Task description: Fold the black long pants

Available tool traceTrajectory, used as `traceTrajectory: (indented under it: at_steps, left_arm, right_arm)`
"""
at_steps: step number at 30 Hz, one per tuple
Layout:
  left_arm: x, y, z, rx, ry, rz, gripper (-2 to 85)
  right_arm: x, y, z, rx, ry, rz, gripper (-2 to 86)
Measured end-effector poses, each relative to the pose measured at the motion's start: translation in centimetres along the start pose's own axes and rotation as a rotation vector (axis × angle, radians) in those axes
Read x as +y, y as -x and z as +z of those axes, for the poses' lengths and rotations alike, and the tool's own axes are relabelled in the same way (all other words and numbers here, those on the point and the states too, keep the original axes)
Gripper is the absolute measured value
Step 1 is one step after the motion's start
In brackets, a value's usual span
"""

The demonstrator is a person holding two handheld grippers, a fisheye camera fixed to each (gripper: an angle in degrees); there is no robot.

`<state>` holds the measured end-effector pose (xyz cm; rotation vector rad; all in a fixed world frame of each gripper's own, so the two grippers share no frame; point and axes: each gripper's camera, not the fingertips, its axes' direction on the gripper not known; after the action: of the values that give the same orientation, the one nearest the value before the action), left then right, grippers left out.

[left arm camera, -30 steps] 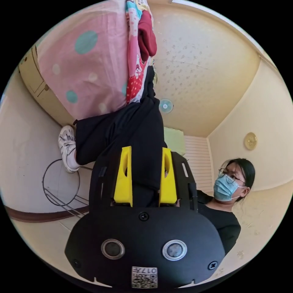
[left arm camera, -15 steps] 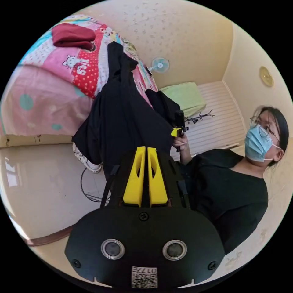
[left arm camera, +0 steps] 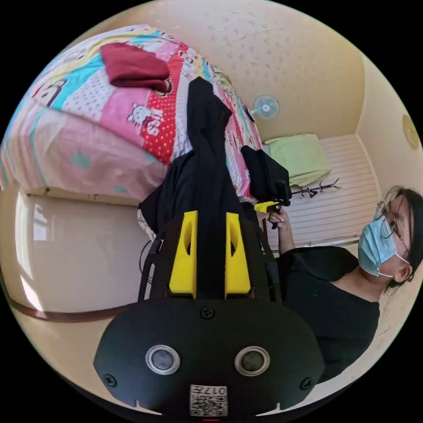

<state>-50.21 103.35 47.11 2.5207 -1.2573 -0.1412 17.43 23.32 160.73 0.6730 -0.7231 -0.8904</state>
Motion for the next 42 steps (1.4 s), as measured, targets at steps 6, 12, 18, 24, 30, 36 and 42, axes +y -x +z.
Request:
traceTrajectory:
  at_steps: [6, 12, 18, 24, 30, 36, 42]
  left_arm:
    - [-7.7, -4.4, 6.5, 0.134, 0.036, 0.235, 11.0]
    - [-10.1, -3.6, 10.7, 0.033, 0.068, 0.217, 12.5]
    - [-8.8, -1.9, 11.0, 0.026, 0.024, 0.218, 12.6]
    - [-8.8, 1.1, 10.8, 0.16, 0.033, 0.211, 11.9]
    - [-8.3, 3.0, 9.5, 0.228, 0.049, 0.301, 11.2]
    - [-7.5, 4.6, 6.3, 0.203, 0.02, 0.259, 13.1]
    - [-6.3, 8.0, 3.1, 0.217, -0.005, 0.169, 13.5]
  right_arm:
    - [-9.4, -9.2, -12.0, 0.146, -0.375, 0.173, 10.9]
    - [-17.7, -20.1, -18.9, 0.196, -0.701, 0.381, 12.0]
    - [-19.1, -26.8, -21.6, 0.251, -0.965, 0.526, 12.9]
    - [-22.7, -30.8, -21.5, 0.196, -0.922, 0.456, 6.1]
    - [-28.4, -21.7, -22.0, 0.24, -0.983, 0.234, 3.3]
    - [-39.0, -9.5, -16.5, 0.351, -0.896, 0.007, 3.6]
    - [-44.4, -12.4, -8.1, 0.177, -0.841, 0.031, 6.2]
